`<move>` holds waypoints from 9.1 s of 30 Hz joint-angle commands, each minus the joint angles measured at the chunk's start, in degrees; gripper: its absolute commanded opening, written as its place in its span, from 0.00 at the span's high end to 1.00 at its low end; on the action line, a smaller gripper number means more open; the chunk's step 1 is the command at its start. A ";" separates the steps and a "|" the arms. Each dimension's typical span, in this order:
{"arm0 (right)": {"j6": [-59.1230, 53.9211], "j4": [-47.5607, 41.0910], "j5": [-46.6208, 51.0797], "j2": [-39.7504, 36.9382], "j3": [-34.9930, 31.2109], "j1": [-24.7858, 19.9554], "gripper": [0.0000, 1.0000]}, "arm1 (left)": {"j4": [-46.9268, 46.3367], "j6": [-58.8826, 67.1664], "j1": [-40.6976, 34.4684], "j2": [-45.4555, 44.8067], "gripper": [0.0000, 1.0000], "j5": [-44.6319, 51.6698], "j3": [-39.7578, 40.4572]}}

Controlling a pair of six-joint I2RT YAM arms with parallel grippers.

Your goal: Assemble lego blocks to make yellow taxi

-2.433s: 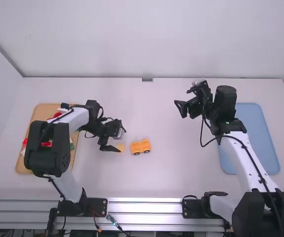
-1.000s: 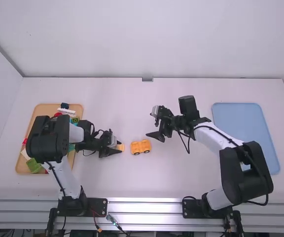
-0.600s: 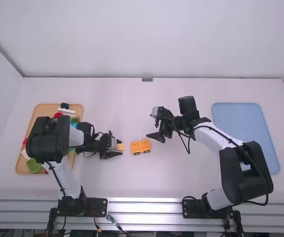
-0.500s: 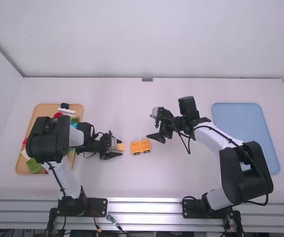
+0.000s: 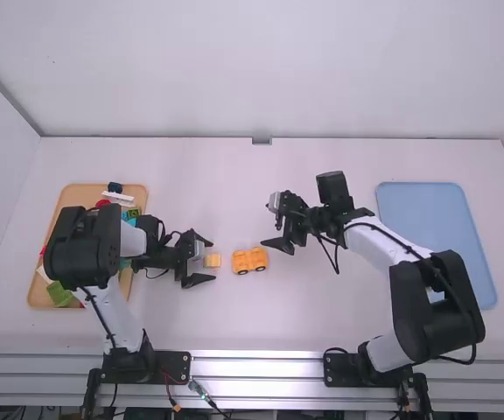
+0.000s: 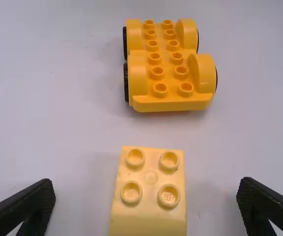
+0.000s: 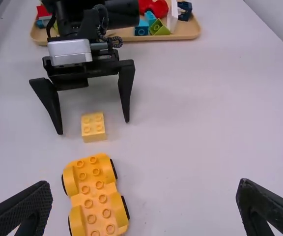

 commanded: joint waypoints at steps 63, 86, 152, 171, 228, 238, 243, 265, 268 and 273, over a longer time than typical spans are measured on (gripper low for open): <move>-6.03 25.64 -12.41 23.50 -6.88 4.68 0.01 | 12.57 -22.84 -6.64 -23.34 0.80 -5.75 -12.13; -3.32 23.80 -6.60 32.00 -1.18 6.93 0.35 | 18.56 -26.97 -11.23 -23.45 0.83 -2.95 -13.51; -3.76 20.15 -3.32 31.95 -0.96 3.93 0.46 | 13.22 -22.60 -20.74 -4.37 0.98 -4.33 5.46; -0.26 22.53 -3.30 31.95 -1.07 4.09 0.45 | 15.47 -22.62 -21.11 -4.37 0.95 -6.34 3.82; -2.84 19.98 -3.08 31.95 -1.05 3.58 0.42 | 14.10 -25.64 -20.72 -9.14 0.55 -11.04 3.74; -2.82 19.98 -3.10 31.95 -1.05 3.61 0.42 | 13.66 -25.66 -20.83 -12.22 0.63 -6.78 3.74; -2.84 19.93 -3.10 31.95 -1.07 3.61 0.42 | 13.20 -25.64 -20.85 -12.22 0.85 -5.55 3.74; -2.84 19.93 -3.10 31.95 -1.05 3.58 0.42 | 13.31 -25.66 -22.14 -11.61 0.98 -6.86 3.74; -2.84 19.93 -3.10 31.95 -1.05 3.61 0.42 | 14.47 -26.14 -22.95 -10.43 0.98 -7.37 3.74; -2.84 19.71 -3.10 31.95 -1.07 3.61 0.42 | 17.55 -29.75 -23.87 -7.80 0.98 -7.30 3.74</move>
